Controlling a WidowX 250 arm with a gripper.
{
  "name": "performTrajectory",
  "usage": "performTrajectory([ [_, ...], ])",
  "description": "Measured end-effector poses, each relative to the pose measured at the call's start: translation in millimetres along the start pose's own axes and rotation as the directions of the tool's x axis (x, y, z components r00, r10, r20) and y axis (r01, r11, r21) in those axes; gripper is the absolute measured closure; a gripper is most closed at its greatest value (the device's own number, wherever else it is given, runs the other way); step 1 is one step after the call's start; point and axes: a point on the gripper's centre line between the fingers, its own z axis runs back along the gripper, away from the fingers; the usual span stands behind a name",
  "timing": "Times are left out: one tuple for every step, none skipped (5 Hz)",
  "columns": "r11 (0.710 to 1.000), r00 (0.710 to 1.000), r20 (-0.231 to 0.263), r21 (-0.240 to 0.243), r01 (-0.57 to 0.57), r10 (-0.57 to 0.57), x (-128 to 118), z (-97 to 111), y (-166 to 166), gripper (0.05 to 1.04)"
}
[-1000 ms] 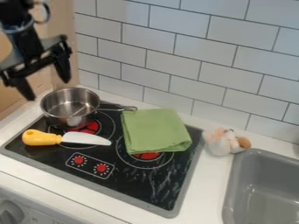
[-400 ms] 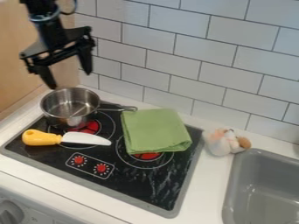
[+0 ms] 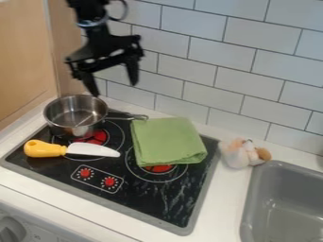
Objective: Move the green cloth to the bottom of the right burner
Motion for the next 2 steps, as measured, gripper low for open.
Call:
performTrajectory([
  [0.997,0.997,-0.024,-0.005,0.071,-0.071,-2.2,-12.9,-24.8,0.085],
  [0.994,0.993,-0.045,-0.004,0.106,-0.106,-10.0,-25.6,-40.3,0.085],
])
